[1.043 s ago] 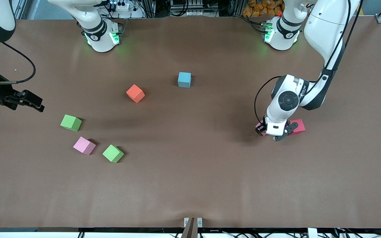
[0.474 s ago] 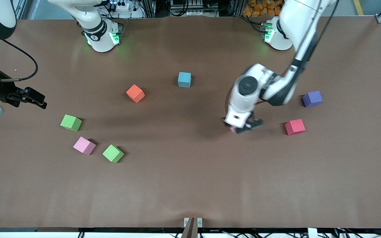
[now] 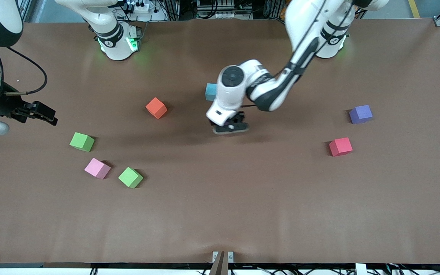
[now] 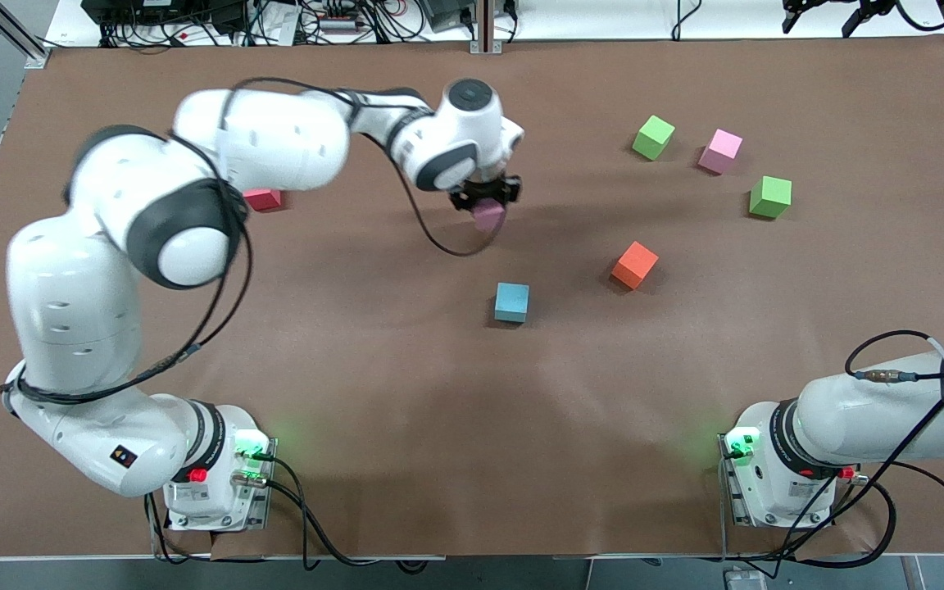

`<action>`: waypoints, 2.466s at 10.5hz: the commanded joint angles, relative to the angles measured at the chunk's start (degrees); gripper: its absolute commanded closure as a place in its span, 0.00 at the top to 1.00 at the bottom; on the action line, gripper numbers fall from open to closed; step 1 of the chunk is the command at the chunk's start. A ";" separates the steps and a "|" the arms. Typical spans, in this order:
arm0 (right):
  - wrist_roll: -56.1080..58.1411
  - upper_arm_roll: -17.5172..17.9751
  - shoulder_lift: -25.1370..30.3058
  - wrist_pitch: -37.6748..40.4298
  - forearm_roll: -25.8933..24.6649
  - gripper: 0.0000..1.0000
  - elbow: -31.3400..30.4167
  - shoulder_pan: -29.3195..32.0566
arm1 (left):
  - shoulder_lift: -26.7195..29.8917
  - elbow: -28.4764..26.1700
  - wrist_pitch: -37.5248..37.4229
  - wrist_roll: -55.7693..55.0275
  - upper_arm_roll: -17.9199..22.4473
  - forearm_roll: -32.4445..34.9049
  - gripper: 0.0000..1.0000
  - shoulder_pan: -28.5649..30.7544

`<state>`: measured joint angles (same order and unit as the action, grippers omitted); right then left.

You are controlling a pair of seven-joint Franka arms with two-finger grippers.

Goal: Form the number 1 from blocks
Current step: 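Carry the pink cube toward the cyan cube with the left gripper, then place the pink cube while the right gripper grasps the green cube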

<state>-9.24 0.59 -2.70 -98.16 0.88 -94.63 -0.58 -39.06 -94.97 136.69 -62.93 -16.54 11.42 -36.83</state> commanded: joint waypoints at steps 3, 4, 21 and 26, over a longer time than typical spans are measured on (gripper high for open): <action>-2.63 -0.07 2.35 -5.89 1.06 1.00 -6.61 -0.30 | -5.33 7.43 -7.74 -0.01 0.36 -1.23 0.00 -5.43; -2.63 -0.15 2.27 -6.77 3.41 1.00 -7.32 0.14 | -5.15 7.34 -8.37 0.52 0.36 -0.97 0.00 -6.05; -28.20 -8.49 -33.13 -26.38 6.95 1.00 9.35 -14.69 | -7.61 4.53 -5.83 1.84 0.80 1.15 0.00 -8.25; -28.47 -9.21 -35.44 -29.45 7.56 1.00 7.80 -16.46 | -7.00 2.95 -6.00 1.75 0.19 1.15 0.00 -8.34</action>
<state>-36.86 -7.72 -37.32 -127.02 7.65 -87.14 -16.19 -46.06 -89.24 129.86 -61.93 -16.32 11.97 -44.94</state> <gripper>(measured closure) 0.000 0.396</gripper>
